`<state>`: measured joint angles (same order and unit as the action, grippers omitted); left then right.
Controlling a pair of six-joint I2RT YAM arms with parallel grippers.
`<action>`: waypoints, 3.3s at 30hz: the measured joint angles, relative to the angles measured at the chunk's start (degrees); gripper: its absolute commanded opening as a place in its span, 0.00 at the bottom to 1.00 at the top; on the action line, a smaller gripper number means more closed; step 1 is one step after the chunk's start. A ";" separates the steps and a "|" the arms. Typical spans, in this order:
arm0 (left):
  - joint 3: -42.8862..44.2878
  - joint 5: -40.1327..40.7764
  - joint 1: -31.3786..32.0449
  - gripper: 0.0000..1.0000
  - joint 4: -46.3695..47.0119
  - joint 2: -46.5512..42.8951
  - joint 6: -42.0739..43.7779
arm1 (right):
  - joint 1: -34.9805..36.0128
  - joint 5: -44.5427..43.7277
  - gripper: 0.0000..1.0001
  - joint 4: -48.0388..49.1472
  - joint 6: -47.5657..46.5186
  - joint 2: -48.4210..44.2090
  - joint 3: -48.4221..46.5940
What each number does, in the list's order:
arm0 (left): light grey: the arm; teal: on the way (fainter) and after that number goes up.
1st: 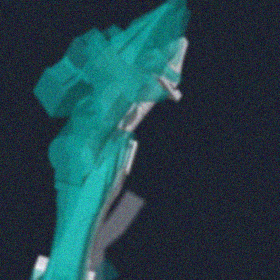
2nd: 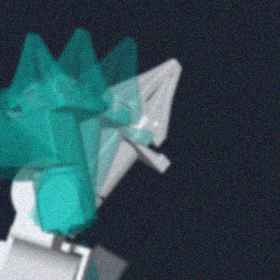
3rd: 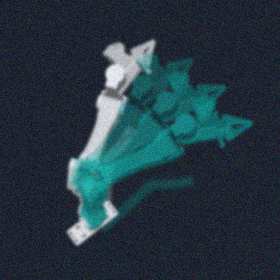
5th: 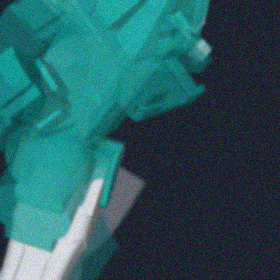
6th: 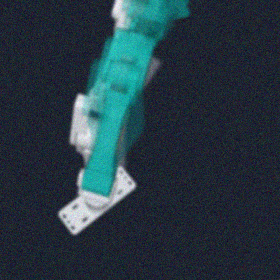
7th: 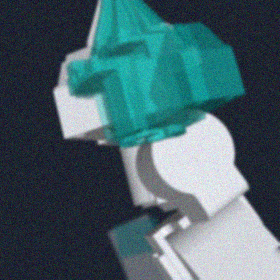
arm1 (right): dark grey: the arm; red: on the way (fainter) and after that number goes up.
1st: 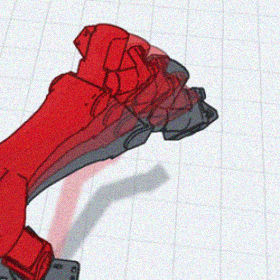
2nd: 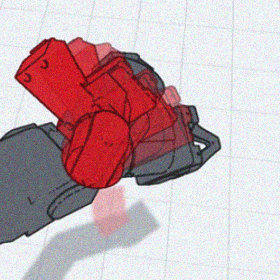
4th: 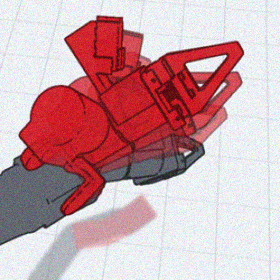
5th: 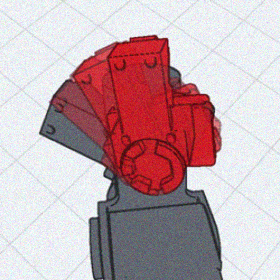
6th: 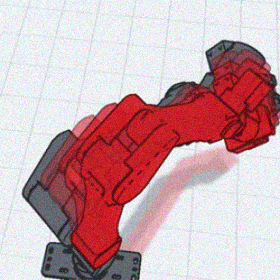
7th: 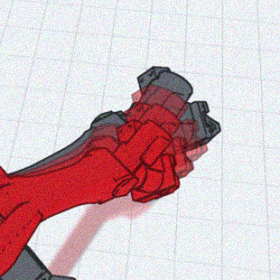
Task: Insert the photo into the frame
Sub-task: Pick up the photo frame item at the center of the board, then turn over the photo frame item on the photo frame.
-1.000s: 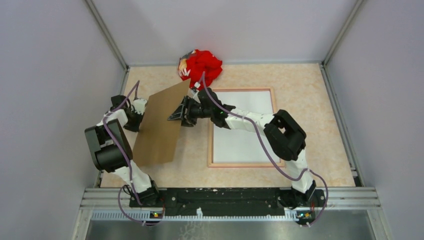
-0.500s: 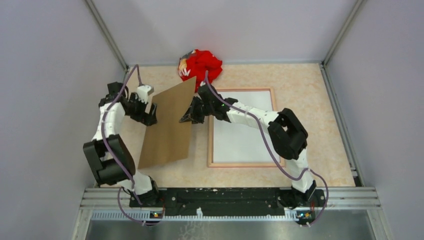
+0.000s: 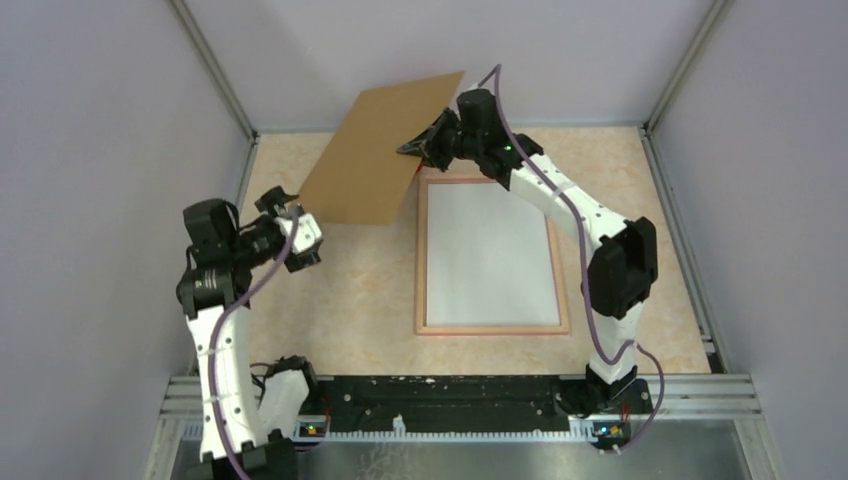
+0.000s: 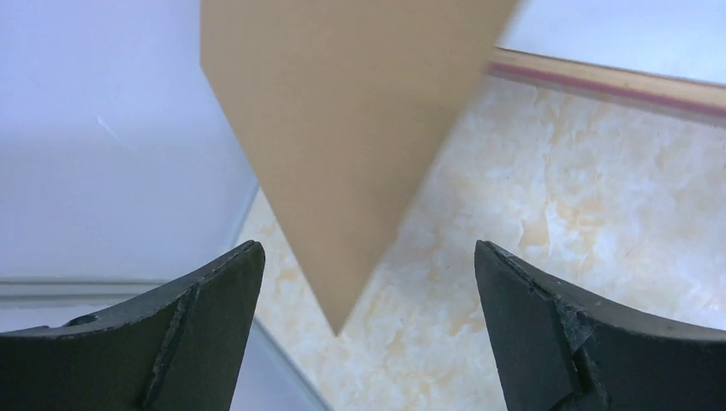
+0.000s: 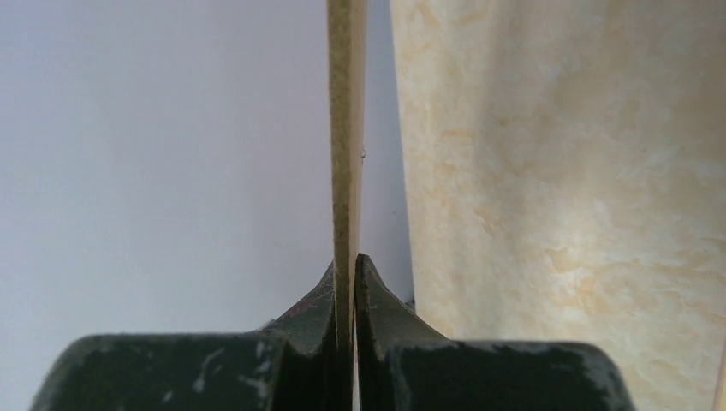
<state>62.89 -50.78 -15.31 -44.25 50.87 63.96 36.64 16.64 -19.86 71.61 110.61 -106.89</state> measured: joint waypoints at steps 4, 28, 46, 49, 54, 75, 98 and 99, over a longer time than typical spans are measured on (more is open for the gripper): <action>-3.32 -0.44 0.00 0.99 -2.99 -5.62 9.29 | -0.35 -0.20 0.00 0.31 1.66 -3.13 0.44; -15.61 -3.78 0.76 0.53 6.60 -13.05 25.59 | 1.20 3.17 0.00 10.45 12.13 -18.64 23.67; -15.08 -4.74 1.03 0.00 16.04 -10.16 14.19 | 2.62 8.04 0.72 8.24 -2.36 -23.58 27.04; -13.25 -4.96 1.11 0.00 15.45 -7.72 11.10 | 2.54 9.31 0.76 0.04 -15.82 -24.48 21.84; -9.49 -6.64 1.42 0.00 14.14 -6.32 9.01 | 1.66 6.43 0.77 -10.49 -37.18 -30.47 18.16; 3.06 -12.85 1.38 0.00 -9.88 -5.62 20.83 | 1.75 14.62 0.85 -8.22 -93.57 -55.15 30.71; 4.50 -12.37 1.38 0.00 -17.57 -3.04 27.85 | 8.59 4.37 0.70 -14.40 -110.16 -39.74 26.03; 4.52 -12.37 1.38 0.00 -17.55 -2.82 27.96 | 8.59 4.20 0.68 -14.43 -110.53 -38.99 25.83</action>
<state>67.42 -63.16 -13.93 -61.80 48.05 91.92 45.23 20.84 -34.28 -38.92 71.61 -81.06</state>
